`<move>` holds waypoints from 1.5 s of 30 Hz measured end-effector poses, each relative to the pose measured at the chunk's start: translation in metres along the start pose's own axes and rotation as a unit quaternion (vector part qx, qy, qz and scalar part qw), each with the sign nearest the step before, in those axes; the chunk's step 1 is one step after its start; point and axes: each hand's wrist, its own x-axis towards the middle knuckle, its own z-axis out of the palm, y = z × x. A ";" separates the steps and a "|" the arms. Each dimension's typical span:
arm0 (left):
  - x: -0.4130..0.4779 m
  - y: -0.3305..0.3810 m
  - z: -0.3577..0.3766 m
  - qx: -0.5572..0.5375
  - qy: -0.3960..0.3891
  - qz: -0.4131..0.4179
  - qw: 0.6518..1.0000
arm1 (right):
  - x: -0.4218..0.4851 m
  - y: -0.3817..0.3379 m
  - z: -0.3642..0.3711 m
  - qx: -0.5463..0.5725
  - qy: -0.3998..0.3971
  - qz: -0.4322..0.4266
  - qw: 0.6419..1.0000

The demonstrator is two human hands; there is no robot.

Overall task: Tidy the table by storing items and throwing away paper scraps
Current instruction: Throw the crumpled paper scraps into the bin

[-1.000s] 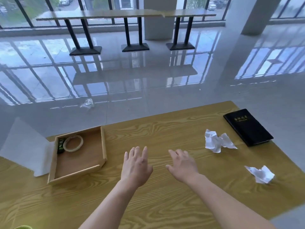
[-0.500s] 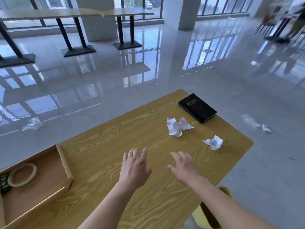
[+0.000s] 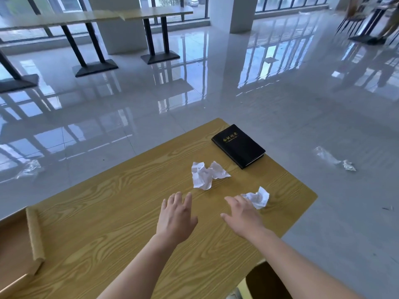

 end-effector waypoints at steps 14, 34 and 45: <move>0.096 0.067 0.020 -0.048 0.015 -0.041 0.998 | 0.055 0.118 -0.028 -0.084 -0.015 0.012 0.996; 0.120 0.068 0.059 0.042 -0.050 -0.026 0.998 | 0.059 0.134 0.019 -0.036 0.018 0.003 0.999; 0.091 0.059 0.039 0.035 0.029 0.016 0.999 | 0.047 0.117 0.000 0.035 0.143 -0.060 0.987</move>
